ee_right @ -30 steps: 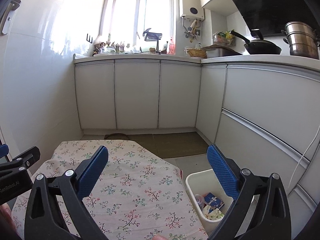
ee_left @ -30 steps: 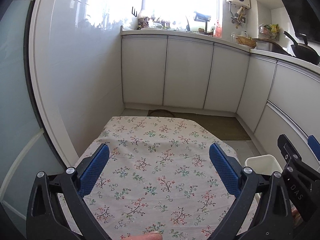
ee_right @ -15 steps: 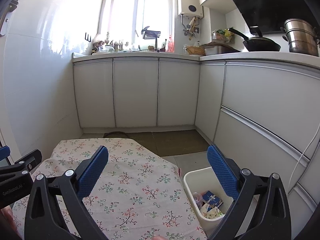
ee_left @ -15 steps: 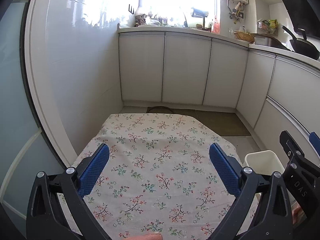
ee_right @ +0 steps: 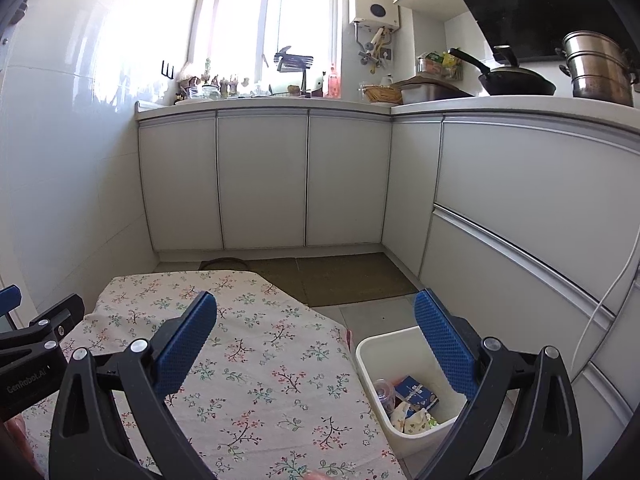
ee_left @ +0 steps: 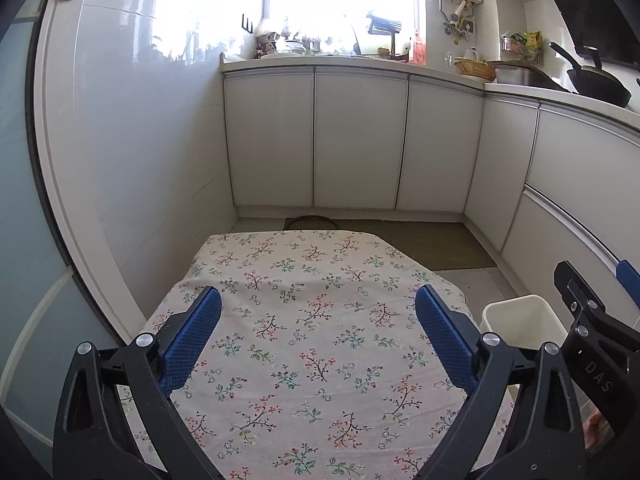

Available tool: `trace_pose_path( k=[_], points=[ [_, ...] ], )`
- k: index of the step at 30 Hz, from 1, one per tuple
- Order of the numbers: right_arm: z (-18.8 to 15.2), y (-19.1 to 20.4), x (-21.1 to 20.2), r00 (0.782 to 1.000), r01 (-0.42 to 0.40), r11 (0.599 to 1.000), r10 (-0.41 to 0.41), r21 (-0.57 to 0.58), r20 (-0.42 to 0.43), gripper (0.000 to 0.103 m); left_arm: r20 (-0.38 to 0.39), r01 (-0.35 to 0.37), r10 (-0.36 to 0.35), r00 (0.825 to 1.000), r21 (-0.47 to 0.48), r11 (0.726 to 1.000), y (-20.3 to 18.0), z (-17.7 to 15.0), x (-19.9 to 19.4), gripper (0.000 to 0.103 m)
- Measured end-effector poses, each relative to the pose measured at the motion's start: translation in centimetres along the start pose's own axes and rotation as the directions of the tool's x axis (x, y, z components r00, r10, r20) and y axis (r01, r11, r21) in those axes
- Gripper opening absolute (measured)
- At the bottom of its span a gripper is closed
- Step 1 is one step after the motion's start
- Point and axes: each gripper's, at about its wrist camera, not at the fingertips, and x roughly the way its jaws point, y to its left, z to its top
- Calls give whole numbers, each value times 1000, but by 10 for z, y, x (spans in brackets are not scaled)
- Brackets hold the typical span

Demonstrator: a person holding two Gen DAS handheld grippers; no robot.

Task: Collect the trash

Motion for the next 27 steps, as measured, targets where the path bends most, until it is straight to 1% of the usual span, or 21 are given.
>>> trace_pose_path(
  k=[10,13,16,19,20,21,23,25,27],
  points=[
    [-1,-6,0,999,32,999,-32,-13,-12,96,8,41,-42,999,25,999,-15,0,3,87],
    [-2,-10,1,999,41,999,-42,-14,-23,96,1,59,-59,998,28,998,-19,0,5,84],
    [-3,-14,2,998,52,999,-53,-14,-28,96,-6,72,-72,997,22,997,-23,-1,8,83],
    [-4,-19,4,997,65,998,-66,-15,-36,96,-11,70,-69,998,17,997,-27,1,11,84],
    [-5,-21,4,997,69,997,-70,-15,-41,96,-18,70,-69,997,12,998,-29,1,11,86],
    [-6,-23,6,996,73,997,-74,-13,-48,96,-29,71,-71,997,7,997,-30,1,13,91],
    [-8,-28,9,995,78,997,-78,-5,-64,96,-45,68,-68,997,-2,998,-31,0,16,92],
    [-9,-33,11,994,84,996,-83,4,-77,96,-55,63,-63,997,-7,998,-33,-1,18,96],
    [-10,-37,13,992,90,996,-89,9,-84,96,-59,67,-68,996,-9,998,-36,-1,19,96]
  ],
)
